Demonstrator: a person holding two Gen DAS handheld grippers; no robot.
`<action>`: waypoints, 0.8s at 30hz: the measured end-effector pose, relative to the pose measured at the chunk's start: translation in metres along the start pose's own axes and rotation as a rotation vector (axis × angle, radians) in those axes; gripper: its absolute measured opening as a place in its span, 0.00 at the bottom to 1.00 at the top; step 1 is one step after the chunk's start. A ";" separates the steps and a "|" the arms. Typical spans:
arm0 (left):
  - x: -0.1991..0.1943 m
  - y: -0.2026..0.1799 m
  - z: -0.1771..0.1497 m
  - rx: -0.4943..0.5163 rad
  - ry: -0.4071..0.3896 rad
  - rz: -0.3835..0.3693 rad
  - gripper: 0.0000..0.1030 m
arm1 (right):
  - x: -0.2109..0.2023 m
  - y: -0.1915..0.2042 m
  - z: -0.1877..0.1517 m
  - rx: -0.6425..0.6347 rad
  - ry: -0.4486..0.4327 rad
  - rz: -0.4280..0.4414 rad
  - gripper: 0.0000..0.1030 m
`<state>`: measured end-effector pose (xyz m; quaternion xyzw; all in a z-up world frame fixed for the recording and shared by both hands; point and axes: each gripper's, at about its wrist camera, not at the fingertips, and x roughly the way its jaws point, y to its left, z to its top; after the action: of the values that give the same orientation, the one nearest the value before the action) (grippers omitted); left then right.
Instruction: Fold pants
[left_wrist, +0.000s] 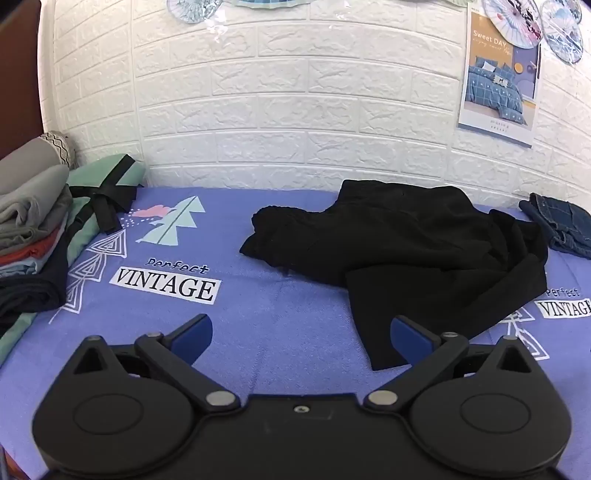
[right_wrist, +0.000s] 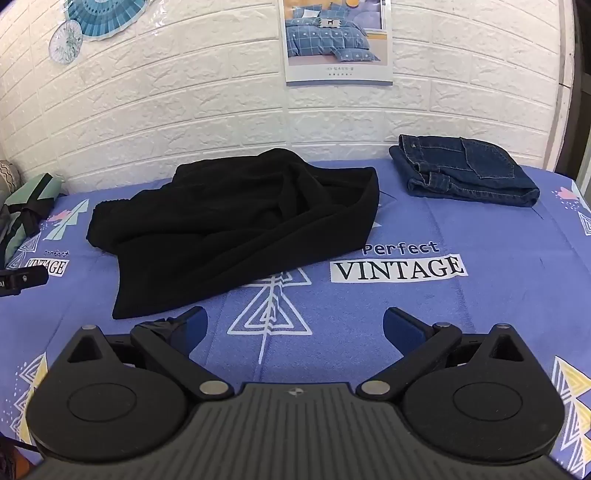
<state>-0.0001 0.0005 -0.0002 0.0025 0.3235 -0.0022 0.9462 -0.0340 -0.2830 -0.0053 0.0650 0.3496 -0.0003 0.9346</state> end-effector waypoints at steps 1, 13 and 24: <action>0.000 0.001 0.000 -0.003 0.003 -0.006 1.00 | 0.000 0.000 0.000 -0.001 -0.002 -0.001 1.00; 0.001 0.000 0.001 0.005 0.006 0.001 1.00 | 0.002 0.004 0.001 0.006 -0.005 -0.002 1.00; 0.001 0.002 0.002 0.001 -0.001 -0.007 1.00 | 0.001 0.003 0.001 0.009 -0.010 0.004 1.00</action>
<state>0.0020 0.0020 0.0002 0.0017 0.3231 -0.0059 0.9463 -0.0323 -0.2799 -0.0053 0.0699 0.3450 -0.0004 0.9360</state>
